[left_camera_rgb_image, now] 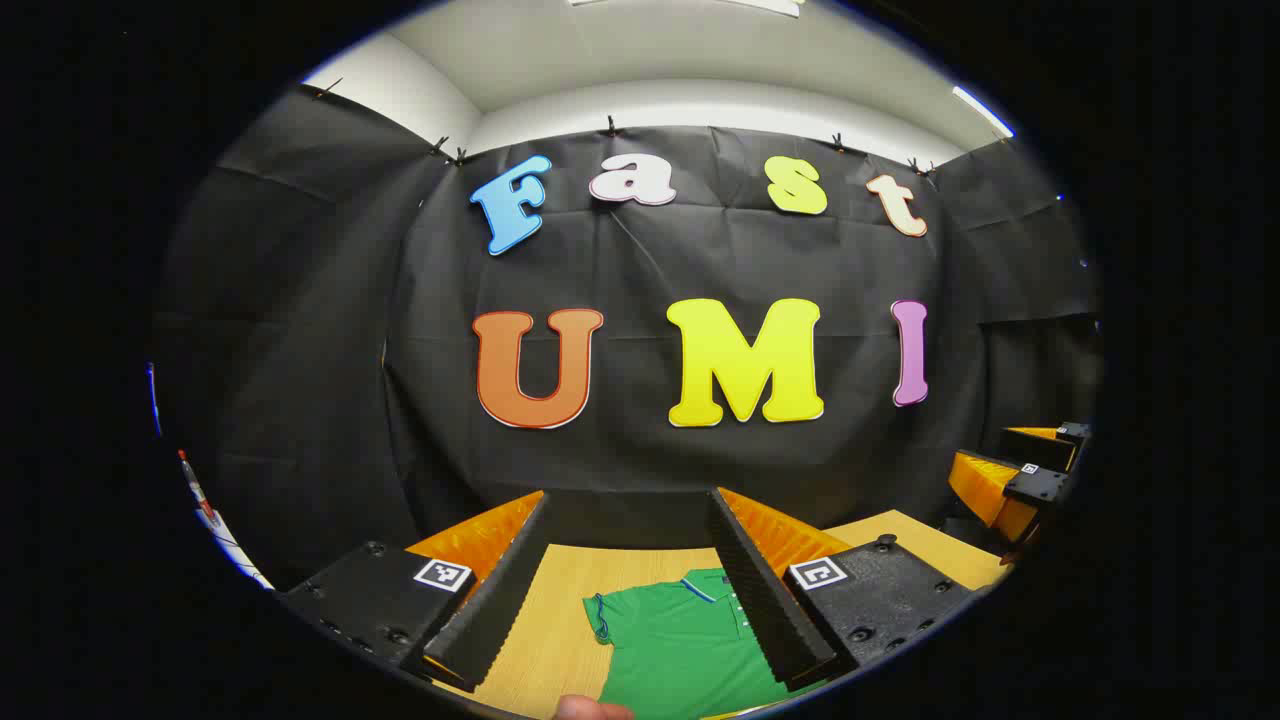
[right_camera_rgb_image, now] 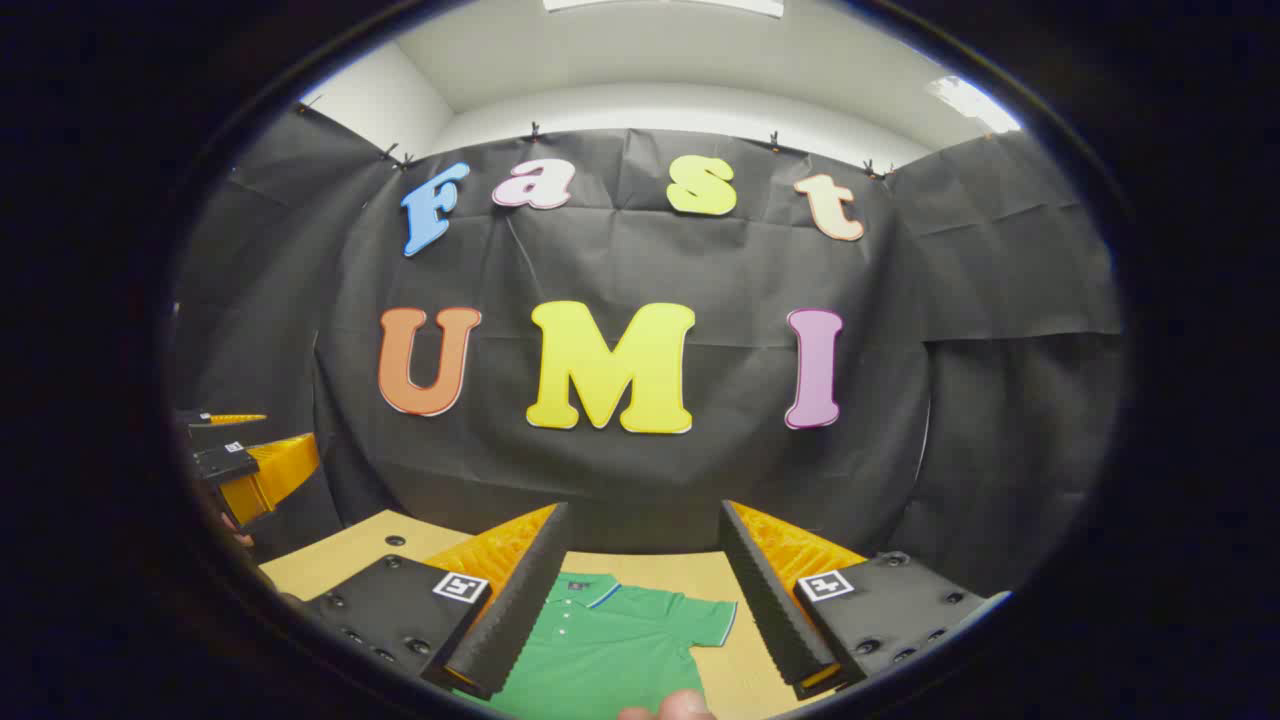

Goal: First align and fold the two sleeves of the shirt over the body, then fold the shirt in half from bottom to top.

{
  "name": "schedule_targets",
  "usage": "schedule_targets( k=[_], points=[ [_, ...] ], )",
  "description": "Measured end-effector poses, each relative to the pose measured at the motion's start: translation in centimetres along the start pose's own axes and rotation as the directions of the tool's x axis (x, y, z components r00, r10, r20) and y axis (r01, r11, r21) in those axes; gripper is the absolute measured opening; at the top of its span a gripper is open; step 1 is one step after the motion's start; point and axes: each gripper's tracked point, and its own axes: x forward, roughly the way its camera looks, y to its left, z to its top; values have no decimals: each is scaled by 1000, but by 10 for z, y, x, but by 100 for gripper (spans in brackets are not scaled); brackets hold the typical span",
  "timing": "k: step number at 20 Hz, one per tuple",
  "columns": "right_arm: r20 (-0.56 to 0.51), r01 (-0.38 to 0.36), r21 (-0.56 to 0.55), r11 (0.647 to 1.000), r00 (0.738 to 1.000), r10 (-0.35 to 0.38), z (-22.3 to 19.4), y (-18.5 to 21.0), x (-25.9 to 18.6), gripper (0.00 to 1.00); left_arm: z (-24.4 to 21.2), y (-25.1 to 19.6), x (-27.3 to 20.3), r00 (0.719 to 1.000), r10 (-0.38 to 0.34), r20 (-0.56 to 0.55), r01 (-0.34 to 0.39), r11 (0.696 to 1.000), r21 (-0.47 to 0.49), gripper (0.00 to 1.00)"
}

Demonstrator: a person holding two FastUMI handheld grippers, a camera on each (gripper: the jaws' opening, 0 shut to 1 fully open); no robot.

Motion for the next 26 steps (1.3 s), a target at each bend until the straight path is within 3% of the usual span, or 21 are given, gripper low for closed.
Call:
schedule_targets(
  k=[1, 8, 17, 21, 26],
  points=[
    [-1, -3, -2, 1000, 1000, 3, 0, -1, 1, 96, -1, 1, -1, 1000, 6, 0, -6, 1000, 2, 99],
    [-20, -28, -12, 1000, 999, 28, -7, 1, 7, 96, -6, 4, -3, 1000, 26, 6, -26, 1000, 3, 99],
    [-97, -41, -39, 998, 995, 37, -36, -9, 16, 94, -39, -3, 4, 997, -4, -71, 5, 1000, 8, 100],
    [-204, -79, -29, 996, 976, 72, -66, -13, 26, 96, -53, -8, 9, 995, -21, -100, 23, 1000, 15, 99],
    [-333, -59, -11, 998, 941, 52, -108, -44, 43, 96, -77, -14, 11, 986, -32, -161, 36, 999, 21, 99]
  ],
)
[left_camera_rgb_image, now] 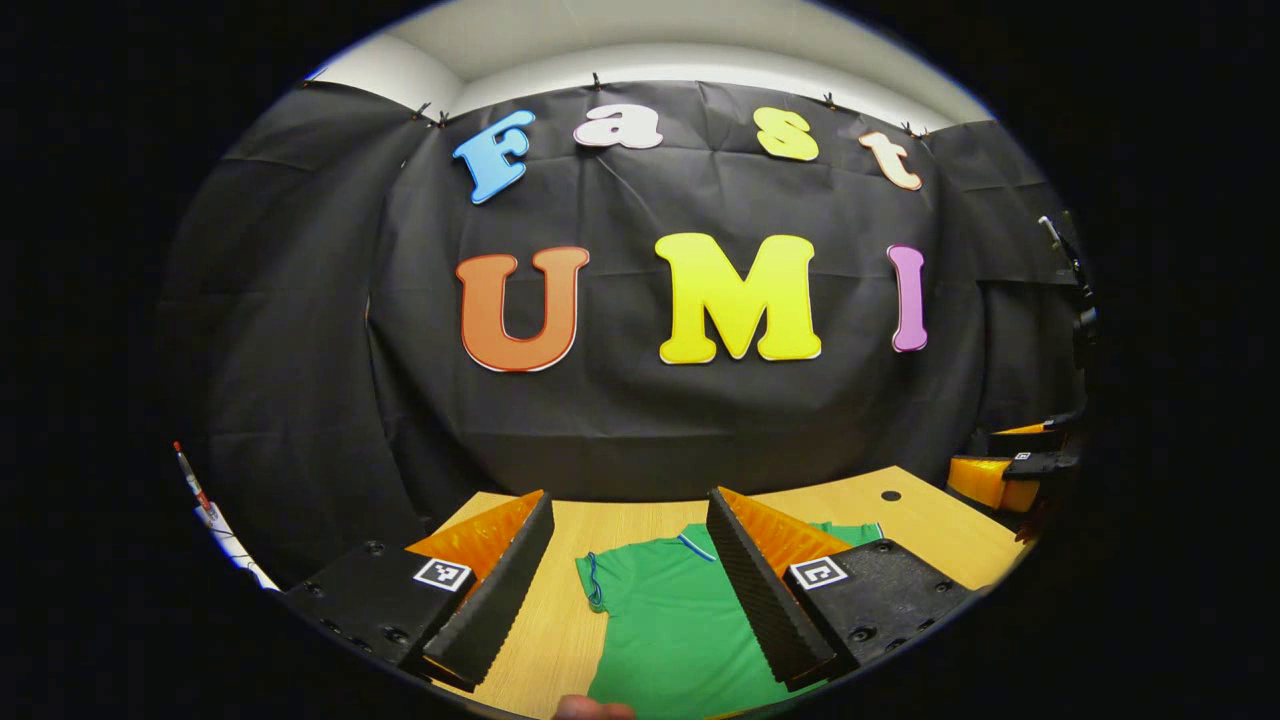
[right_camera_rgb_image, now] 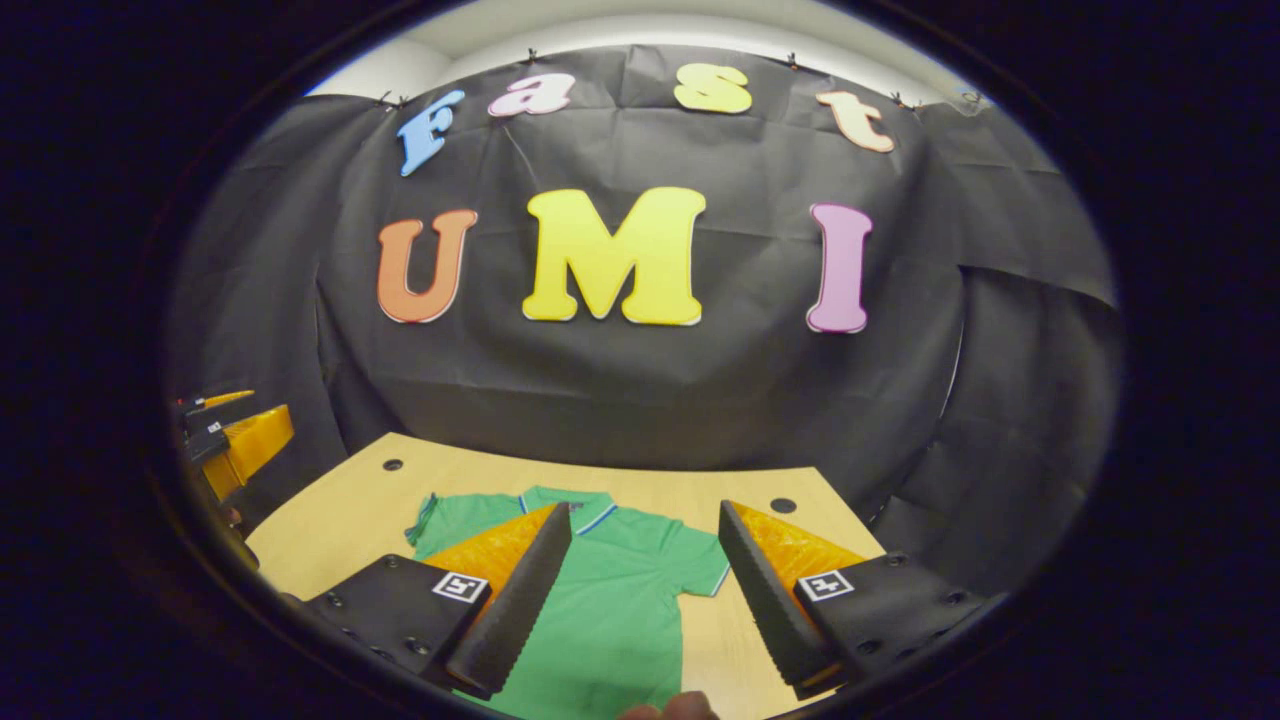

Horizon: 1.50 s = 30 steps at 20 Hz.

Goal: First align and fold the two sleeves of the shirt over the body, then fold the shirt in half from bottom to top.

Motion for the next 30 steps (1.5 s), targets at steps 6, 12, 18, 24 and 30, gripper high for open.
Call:
schedule_targets(
  k=[6, 12, 18, 24, 30],
  points=[
    [-194, 12, 27, 1000, 981, -6, -62, -39, 58, 96, -24, -8, 8, 997, -6, -81, 6, 1000, 4, 100],
    [-330, 81, 82, 993, 943, -50, -101, -91, 132, 96, -37, -10, 17, 991, 28, -132, -27, 1000, 7, 100],
    [-454, 134, 119, 984, 889, -66, -148, -116, 214, 94, -53, -12, 27, 981, 63, -186, -61, 998, 18, 100],
    [-511, 121, 70, 990, 857, -68, -180, -124, 264, 94, -72, -14, 30, 966, 88, -242, -78, 996, 51, 100],
    [-513, 114, 81, 990, 857, -57, -194, -128, 293, 96, -94, -9, 27, 943, 115, -311, -103, 993, 55, 100]
  ],
)
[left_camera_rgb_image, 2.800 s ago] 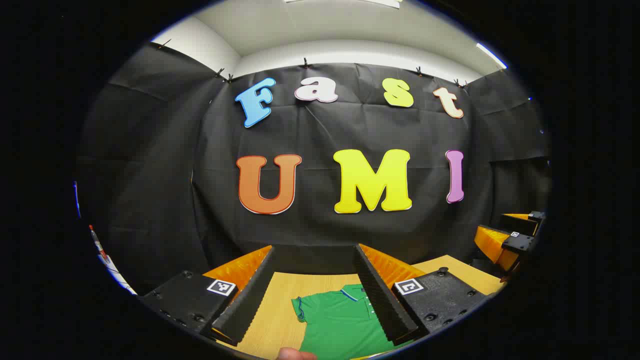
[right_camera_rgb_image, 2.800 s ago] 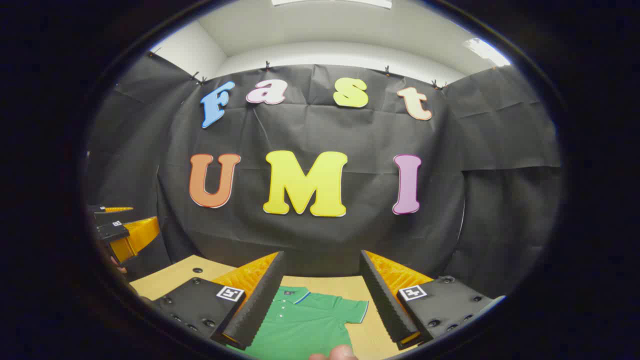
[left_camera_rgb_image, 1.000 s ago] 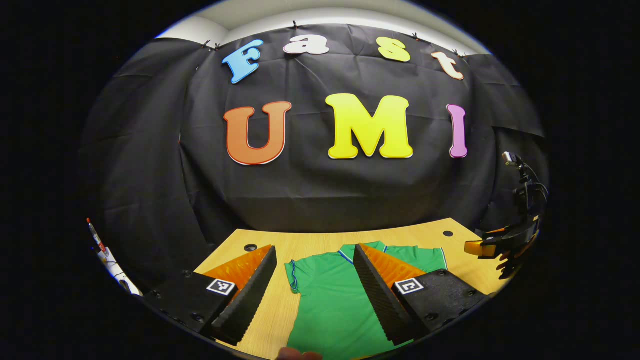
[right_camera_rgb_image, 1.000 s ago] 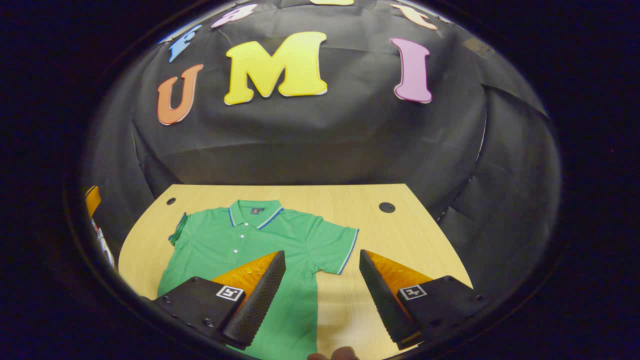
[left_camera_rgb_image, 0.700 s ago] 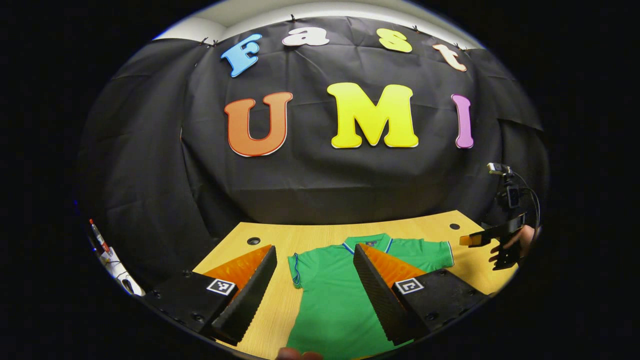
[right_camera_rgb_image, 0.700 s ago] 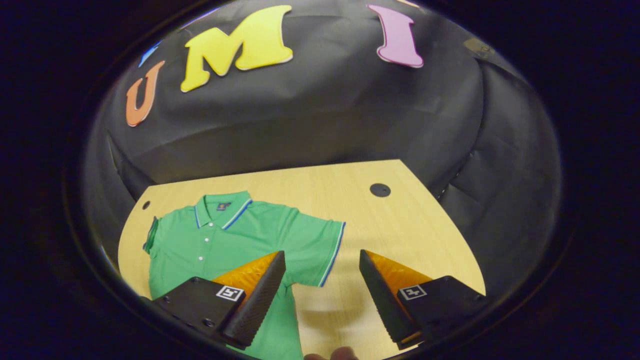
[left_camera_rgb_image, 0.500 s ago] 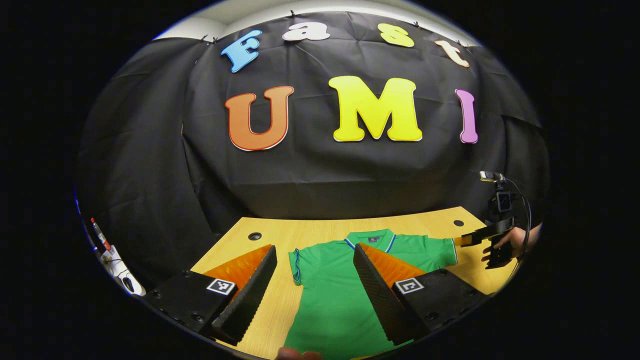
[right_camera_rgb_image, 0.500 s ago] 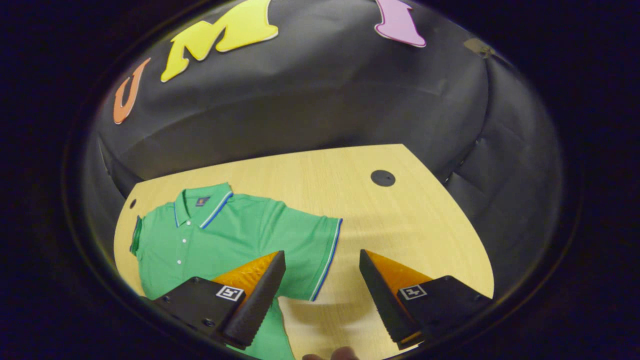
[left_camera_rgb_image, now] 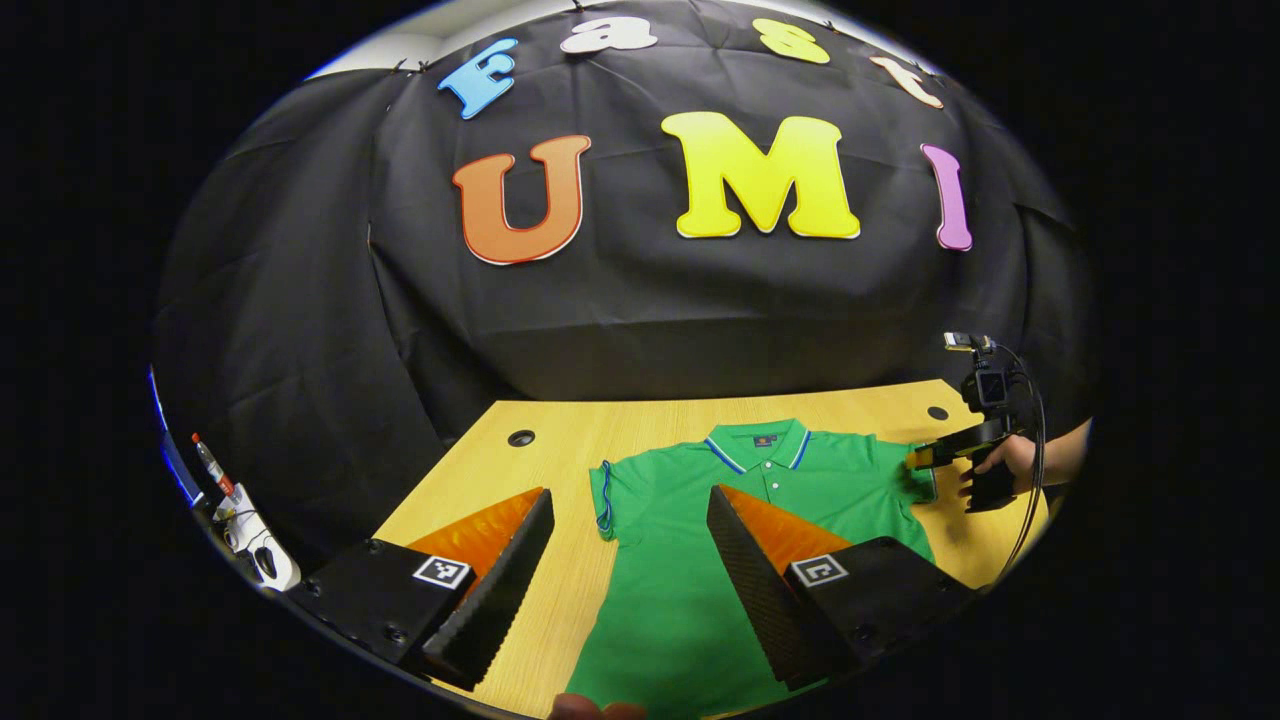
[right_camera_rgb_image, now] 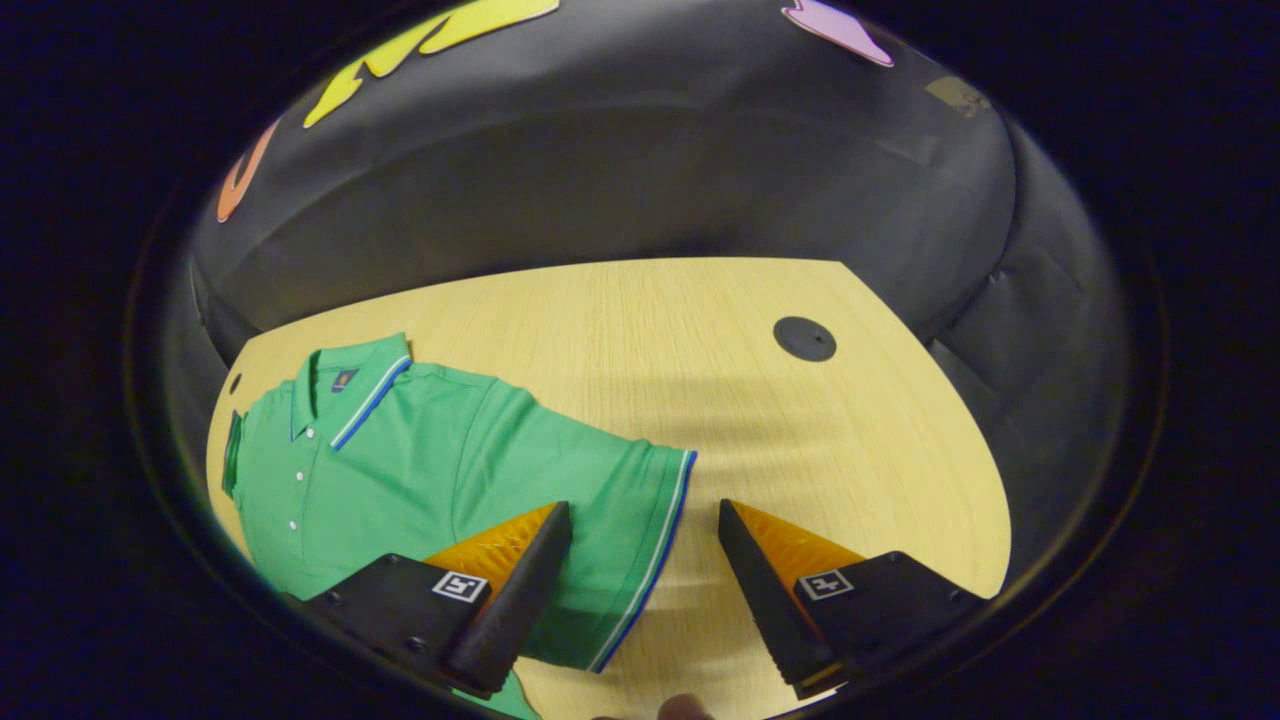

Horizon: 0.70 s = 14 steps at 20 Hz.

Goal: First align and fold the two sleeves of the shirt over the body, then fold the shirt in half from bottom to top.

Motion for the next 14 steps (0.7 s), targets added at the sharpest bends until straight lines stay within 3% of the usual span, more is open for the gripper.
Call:
schedule_targets(
  k=[2, 3, 5, 7, 8, 10, 14],
  points=[
    [5, -8, -12, 1000, 1000, 8, 0, -1, 1, 96, -1, -1, 1, 1000, -2, -5, 2, 1000, 3, 100],
    [0, -16, -19, 1000, 1000, 16, -3, 3, 0, 89, -1, -3, 2, 1000, -6, -6, 6, 1000, 2, 100],
    [-3, -40, -28, 999, 999, 40, -3, 6, -2, 55, -3, -6, 4, 1000, -14, -8, 14, 1000, 5, 100],
    [-7, -29, -42, 999, 1000, 29, -3, 8, -2, 31, -1, -8, 4, 1000, -23, -7, 23, 1000, 10, 100],
    [0, -53, -43, 998, 999, 53, -1, 13, -3, 31, -2, -8, 4, 1000, -26, -4, 26, 1000, 12, 100],
    [-4, -49, -53, 997, 999, 49, -2, 14, 0, 6, -2, -6, 4, 1000, -26, -2, 26, 1000, 14, 100],
    [-12, -50, -60, 997, 999, 50, -1, 18, -7, 6, -6, 2, 3, 1000, -16, -6, 16, 1000, 8, 100]
  ],
)
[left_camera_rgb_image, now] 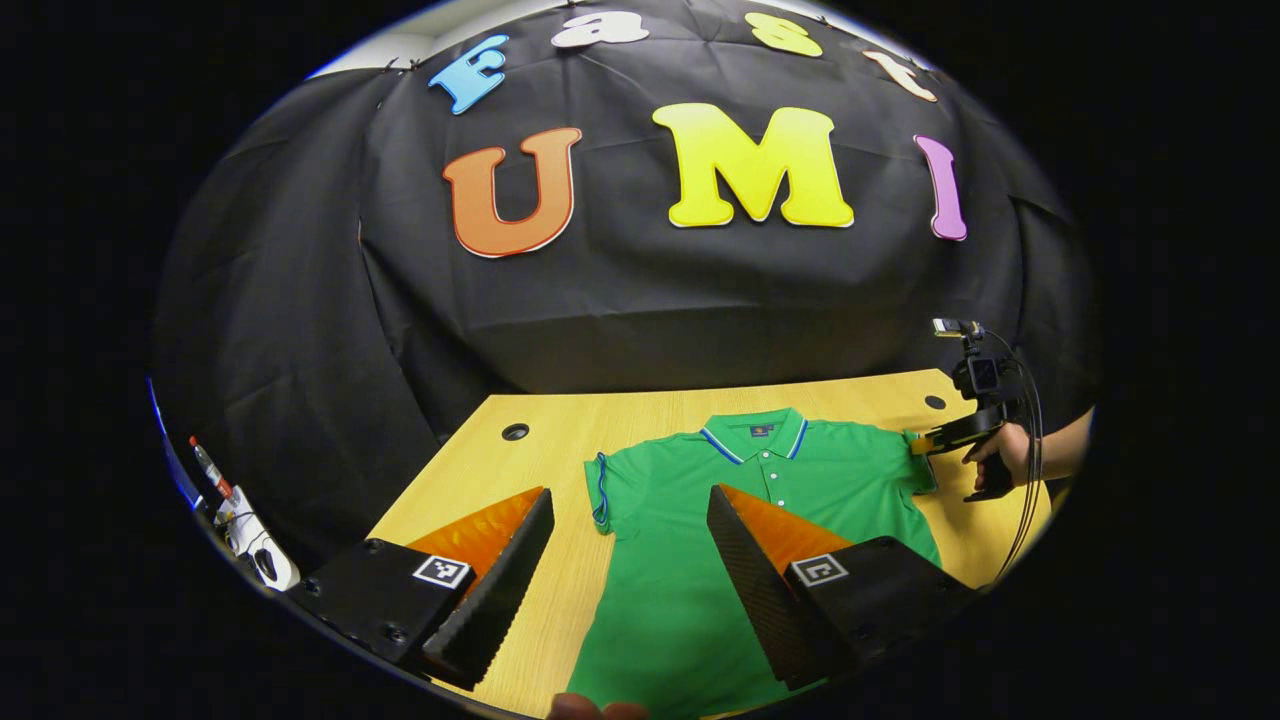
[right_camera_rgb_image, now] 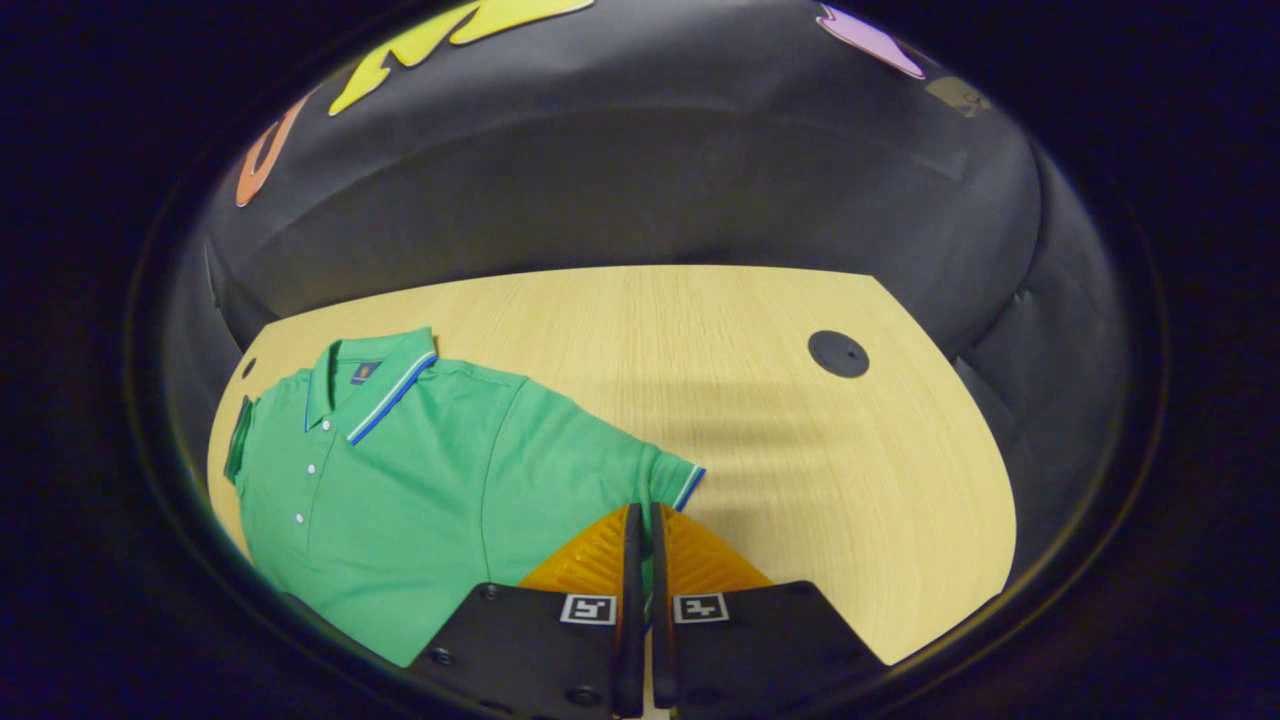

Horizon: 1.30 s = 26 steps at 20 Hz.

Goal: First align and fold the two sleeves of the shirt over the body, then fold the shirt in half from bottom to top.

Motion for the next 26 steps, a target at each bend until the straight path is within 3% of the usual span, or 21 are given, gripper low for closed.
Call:
schedule_targets(
  k=[11, 18, 22, 26],
  points=[
    [85, 62, -33, 998, 995, -59, 36, 23, -49, 6, -7, 22, -6, 1000, 19, 12, -19, 998, -59, 100],
    [112, 71, -106, 992, 992, -59, 53, 82, -66, 6, -17, 50, -16, 999, 49, 24, -47, 995, -83, 100],
    [103, 24, -127, 992, 995, -11, 52, 130, -66, 6, -19, 73, -24, 997, 72, 36, -69, 995, -75, 100],
    [63, -75, -100, 992, 995, 82, 41, 173, -70, 8, -28, 90, -27, 996, 91, 20, -89, 992, -93, 100]
  ],
)
